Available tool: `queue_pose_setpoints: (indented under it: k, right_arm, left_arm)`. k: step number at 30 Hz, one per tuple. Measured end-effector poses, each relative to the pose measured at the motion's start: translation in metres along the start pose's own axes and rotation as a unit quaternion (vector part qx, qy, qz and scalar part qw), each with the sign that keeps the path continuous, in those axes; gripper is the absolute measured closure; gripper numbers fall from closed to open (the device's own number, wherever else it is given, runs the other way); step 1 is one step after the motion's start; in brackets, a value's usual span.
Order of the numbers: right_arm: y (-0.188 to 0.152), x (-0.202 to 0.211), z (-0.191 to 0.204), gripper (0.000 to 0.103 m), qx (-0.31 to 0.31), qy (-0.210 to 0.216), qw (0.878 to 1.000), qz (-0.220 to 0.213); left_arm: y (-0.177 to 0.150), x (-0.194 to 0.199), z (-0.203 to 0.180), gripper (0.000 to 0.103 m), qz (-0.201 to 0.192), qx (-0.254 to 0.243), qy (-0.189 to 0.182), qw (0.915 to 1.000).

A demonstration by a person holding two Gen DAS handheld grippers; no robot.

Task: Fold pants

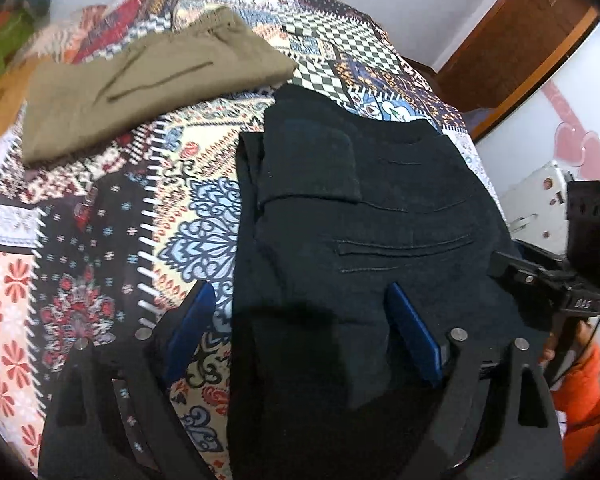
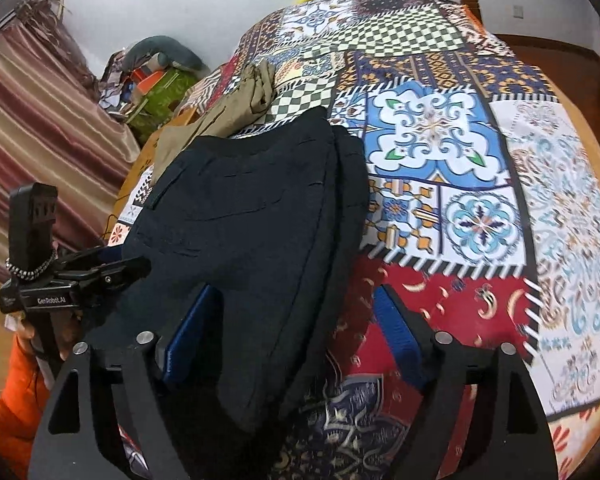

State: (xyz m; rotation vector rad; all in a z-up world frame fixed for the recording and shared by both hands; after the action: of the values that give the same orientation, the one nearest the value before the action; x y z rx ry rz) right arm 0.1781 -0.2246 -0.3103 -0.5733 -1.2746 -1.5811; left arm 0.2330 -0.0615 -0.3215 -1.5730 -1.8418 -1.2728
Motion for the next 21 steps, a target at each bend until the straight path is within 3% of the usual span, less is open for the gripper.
queue_pose_setpoints:
  k: [7,16,21]
  right_arm:
    - [0.0,-0.012,-0.001,0.015,-0.005,0.031,0.999,0.027]
    - [-0.018,0.001,0.005,0.011,0.012,0.03,0.999,0.043]
    - [-0.013,-0.004,0.01,0.009,0.02,0.032,0.998,0.046]
  left_arm:
    - [0.013,-0.012,-0.004,0.013,0.024,0.001,-0.024,0.9994]
    - [-0.004,-0.005,-0.014,0.013,0.044,0.005,-0.067,0.9968]
    - [0.003,-0.014,-0.017,0.013,0.049,0.003,-0.071,0.9963]
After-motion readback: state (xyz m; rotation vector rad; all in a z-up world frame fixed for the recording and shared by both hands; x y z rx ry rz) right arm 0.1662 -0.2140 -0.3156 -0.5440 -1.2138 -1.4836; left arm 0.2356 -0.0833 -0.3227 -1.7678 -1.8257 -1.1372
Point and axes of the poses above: each gripper's, at about its wrist camera, not at the fingertips, and x roughly against the way its jaws point, z to its left, y to its top, the point moved 8 cm from there along -x, roughly the way its jaws point, and after that the axes turned 13 degrees about -y, right-handed, at the moved point
